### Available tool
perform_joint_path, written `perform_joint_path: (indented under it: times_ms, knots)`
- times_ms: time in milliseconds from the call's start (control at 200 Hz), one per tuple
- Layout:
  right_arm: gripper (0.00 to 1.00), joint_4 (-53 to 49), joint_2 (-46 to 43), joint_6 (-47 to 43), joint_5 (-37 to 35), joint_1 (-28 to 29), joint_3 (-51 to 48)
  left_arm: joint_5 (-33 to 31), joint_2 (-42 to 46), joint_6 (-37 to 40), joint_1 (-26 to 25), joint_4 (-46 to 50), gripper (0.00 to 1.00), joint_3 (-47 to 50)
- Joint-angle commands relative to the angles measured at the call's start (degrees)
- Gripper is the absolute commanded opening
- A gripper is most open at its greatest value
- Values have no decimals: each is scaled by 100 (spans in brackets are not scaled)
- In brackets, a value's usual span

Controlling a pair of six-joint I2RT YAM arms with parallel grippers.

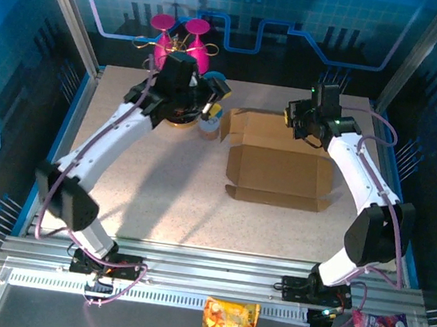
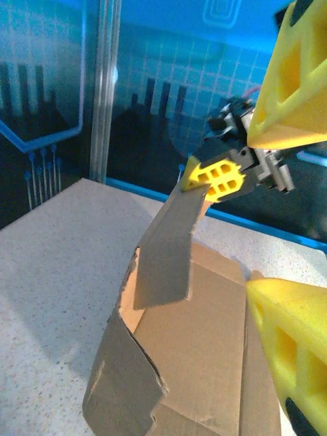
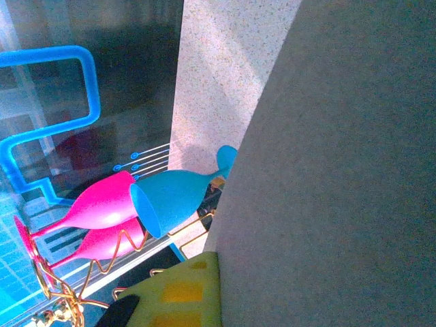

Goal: Fold the paper box

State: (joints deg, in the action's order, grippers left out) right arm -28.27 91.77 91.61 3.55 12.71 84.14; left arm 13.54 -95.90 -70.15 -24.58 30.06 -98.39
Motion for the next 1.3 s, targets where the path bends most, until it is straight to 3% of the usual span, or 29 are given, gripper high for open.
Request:
perform_joint_path:
  times_ms: [0,170,580,901,1101,1226,1296]
  knots:
    - [0,188,-253,179,66,56,-136,205,-552,180,-79,52,53,-622]
    - [0,369,-334,257,126,44,-336,242,-1115,256,-261,183,53,-1076]
    - [0,558,-309,261,327,-14,-448,290,-1428,123,-489,44,52,-1104]
    - [0,660,-282,234,439,-22,-494,311,-1555,92,-528,79,44,-1086]
    - [0,725,-308,218,486,-18,-556,283,-1625,55,-524,52,34,-1103]
    - [0,891,-335,182,543,-18,-660,256,-1636,-15,-524,22,16,-1045]
    - [0,1165,-398,151,578,-34,-827,218,-1608,-104,-519,8,2,-969]
